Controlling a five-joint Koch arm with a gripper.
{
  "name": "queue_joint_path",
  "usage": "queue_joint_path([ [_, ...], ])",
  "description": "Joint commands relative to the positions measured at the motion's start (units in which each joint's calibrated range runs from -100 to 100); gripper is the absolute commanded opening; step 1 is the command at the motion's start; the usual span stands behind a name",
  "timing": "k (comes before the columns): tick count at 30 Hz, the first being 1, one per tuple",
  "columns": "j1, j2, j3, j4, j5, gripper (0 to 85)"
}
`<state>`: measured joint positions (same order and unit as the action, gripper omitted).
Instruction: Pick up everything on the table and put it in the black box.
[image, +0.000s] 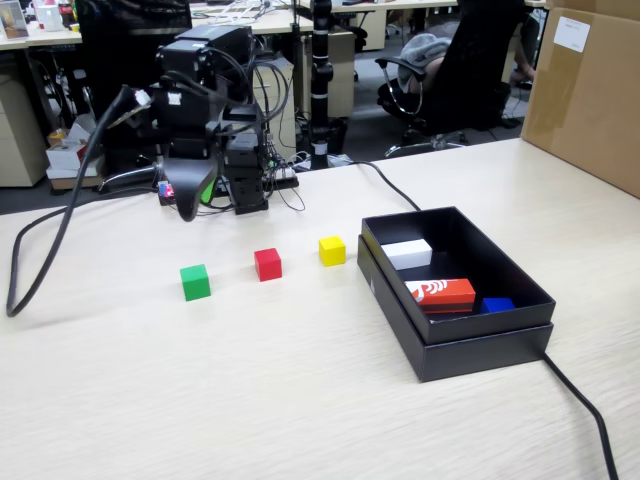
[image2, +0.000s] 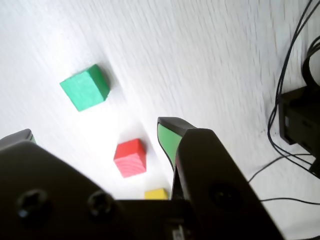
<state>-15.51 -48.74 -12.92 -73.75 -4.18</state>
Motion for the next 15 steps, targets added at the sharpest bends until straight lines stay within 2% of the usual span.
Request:
queue_joint_path([
  [1,-1.22,6.11,4.12,5.72,-0.59,48.3],
  [7,-1.61,13.91,4.21,13.75,-2.54,48.4],
  [15,-1.03,18.62,2.31,15.05,-4.93,48.5],
])
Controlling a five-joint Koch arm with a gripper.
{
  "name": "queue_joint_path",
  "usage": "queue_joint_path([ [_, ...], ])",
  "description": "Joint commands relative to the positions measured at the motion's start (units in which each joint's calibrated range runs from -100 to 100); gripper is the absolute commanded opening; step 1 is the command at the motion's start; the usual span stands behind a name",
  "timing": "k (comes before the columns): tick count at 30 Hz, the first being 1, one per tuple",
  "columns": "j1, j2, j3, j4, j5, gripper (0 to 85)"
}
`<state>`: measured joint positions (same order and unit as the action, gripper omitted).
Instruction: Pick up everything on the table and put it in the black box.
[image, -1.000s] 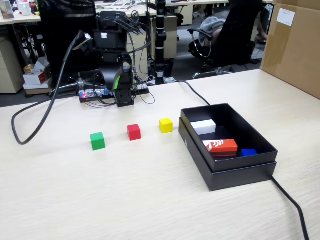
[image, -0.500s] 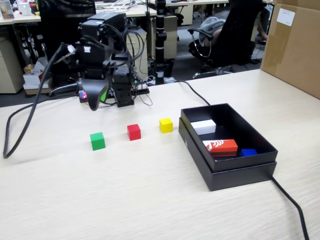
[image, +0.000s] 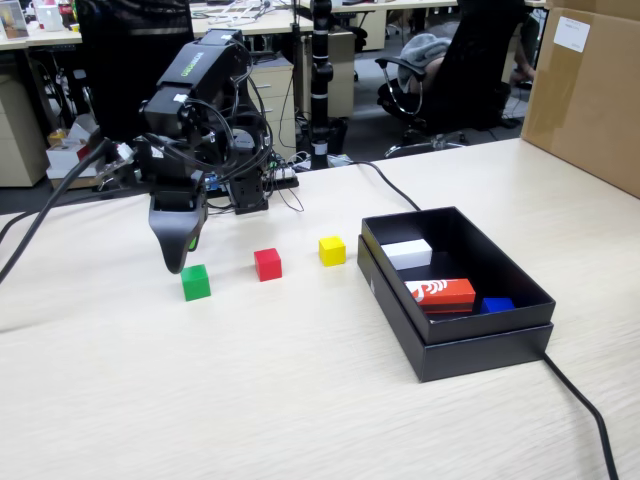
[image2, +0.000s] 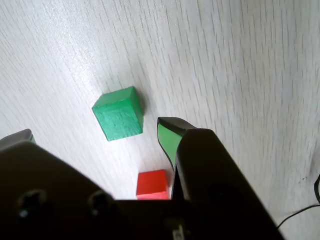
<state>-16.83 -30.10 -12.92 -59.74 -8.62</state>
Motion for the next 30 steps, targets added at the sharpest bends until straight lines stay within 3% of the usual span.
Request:
queue_joint_path([
  [1,0.49,-0.02,1.95,1.03,-0.49,48.8],
  [30,0.2,15.47,0.77,7.34,-1.37,44.7],
])
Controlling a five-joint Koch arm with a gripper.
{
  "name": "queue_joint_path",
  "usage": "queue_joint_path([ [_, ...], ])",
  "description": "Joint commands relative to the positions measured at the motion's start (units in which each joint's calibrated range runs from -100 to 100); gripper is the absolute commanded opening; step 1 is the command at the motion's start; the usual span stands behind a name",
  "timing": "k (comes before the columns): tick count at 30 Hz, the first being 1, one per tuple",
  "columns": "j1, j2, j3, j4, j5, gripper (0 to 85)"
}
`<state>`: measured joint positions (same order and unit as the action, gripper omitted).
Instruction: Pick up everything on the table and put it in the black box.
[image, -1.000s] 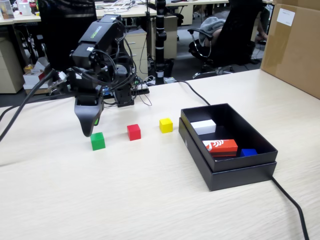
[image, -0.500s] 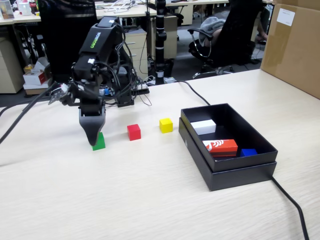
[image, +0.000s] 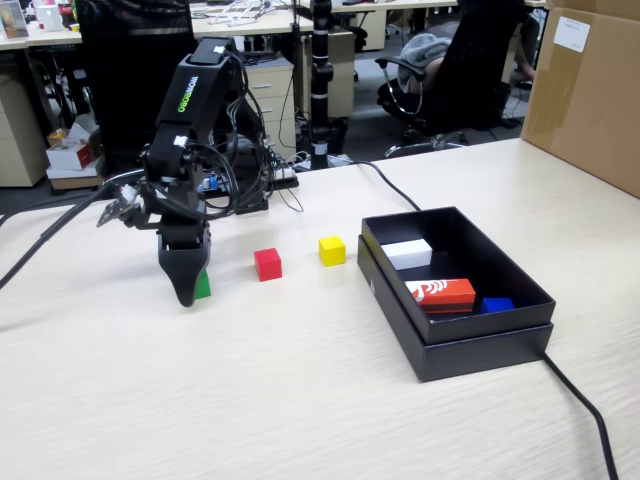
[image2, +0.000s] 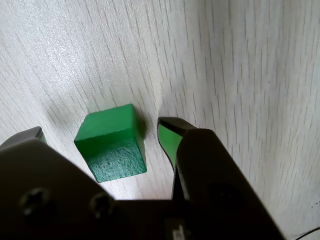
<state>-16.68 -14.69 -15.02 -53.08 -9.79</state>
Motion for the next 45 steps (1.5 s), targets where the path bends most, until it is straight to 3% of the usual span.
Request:
queue_joint_path([
  [1,0.05,0.52,2.87,0.68,-0.2,44.7],
  [6,-0.05,1.21,2.14,0.59,-0.2,35.6],
  [14,-0.63,0.29,1.42,0.59,0.0,4.3],
  [23,-0.49,-8.43,3.68,-6.14,0.24,4.3],
  [27,1.27,-18.41,9.58,-15.13,1.42,4.5],
  [33,4.59,-29.08,11.84,-17.29,2.93,4.5],
  [41,12.7,-35.05,13.93,-17.29,8.45,4.5],
  [43,19.54,-33.33,19.73,-17.2,12.89,4.5],
  [45,22.71,-31.26,24.81,-17.03,14.51,4.5],
])
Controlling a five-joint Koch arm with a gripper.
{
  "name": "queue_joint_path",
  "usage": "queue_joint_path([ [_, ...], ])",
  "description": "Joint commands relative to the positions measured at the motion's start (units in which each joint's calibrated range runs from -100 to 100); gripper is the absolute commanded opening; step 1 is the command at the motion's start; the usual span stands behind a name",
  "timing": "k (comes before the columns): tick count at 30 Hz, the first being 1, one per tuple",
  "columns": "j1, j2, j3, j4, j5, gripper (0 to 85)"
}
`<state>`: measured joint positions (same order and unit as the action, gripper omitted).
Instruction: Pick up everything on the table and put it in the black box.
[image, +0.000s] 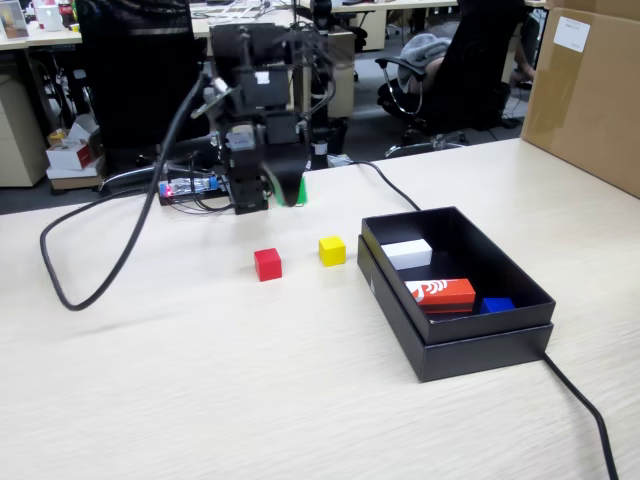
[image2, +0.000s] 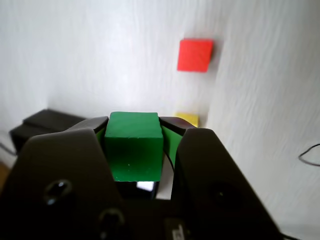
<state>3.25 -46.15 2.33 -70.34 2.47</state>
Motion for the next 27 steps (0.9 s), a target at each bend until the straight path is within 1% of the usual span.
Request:
queue_joint_path([
  [1,3.66,1.11,9.1,0.24,2.64,4.5],
  [2,5.47,3.87,12.18,0.41,2.88,4.5],
  [3,5.81,4.78,12.9,0.58,3.03,4.5],
  [5,8.74,21.65,28.32,1.1,4.05,5.2],
  [11,11.38,36.45,40.19,1.1,5.27,5.2],
  [16,12.8,46.09,42.64,3.09,6.11,5.3],
  [21,12.94,56.99,42.64,5.59,6.3,5.6],
  [22,12.8,59.98,42.64,6.02,6.2,11.4],
  [27,12.41,63.65,42.46,6.89,6.15,11.4],
])
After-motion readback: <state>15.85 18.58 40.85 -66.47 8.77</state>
